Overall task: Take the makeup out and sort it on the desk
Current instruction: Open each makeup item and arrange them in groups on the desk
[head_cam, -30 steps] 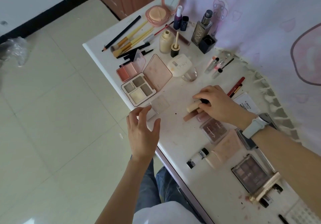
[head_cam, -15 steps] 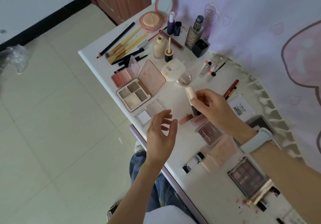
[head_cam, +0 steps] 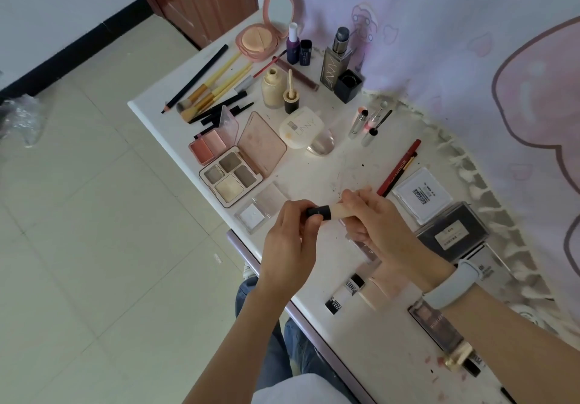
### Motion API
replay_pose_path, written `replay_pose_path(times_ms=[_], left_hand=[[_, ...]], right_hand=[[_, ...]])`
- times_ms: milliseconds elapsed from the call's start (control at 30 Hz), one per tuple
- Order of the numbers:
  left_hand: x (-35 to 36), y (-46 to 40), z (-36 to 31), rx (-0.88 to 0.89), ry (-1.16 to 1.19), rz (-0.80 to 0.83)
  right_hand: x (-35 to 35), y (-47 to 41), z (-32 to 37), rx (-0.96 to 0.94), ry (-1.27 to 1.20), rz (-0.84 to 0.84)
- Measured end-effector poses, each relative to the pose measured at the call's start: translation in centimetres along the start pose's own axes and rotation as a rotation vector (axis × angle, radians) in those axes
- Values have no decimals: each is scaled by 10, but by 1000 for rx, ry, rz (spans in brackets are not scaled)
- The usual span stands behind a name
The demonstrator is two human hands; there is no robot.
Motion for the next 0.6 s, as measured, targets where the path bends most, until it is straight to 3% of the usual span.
replay_pose_path(times_ms=[200,300,467,600], left_hand=[[2,-3,-4,10,-207,45],[3,-4,-4,-75,-143,38],[-4,-17,-4,-227,-47,48],[-10,-19,-12,-90,126,81]], right_hand=[[-3,4,5,-88,179,-29],[-3,6,8,-154,276,4],[-6,3,6,-121,140,-9],[-16,0,7,-92,138,-78]])
Point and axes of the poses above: each hand's wrist, its own y-axis away from the middle knuckle, its own x-axis out of the palm, z = x × y, the point moved 3 cm from there along -y, towards the middle knuckle, and after that the axes turned 3 degrees about -x, right-handed, at the moved point
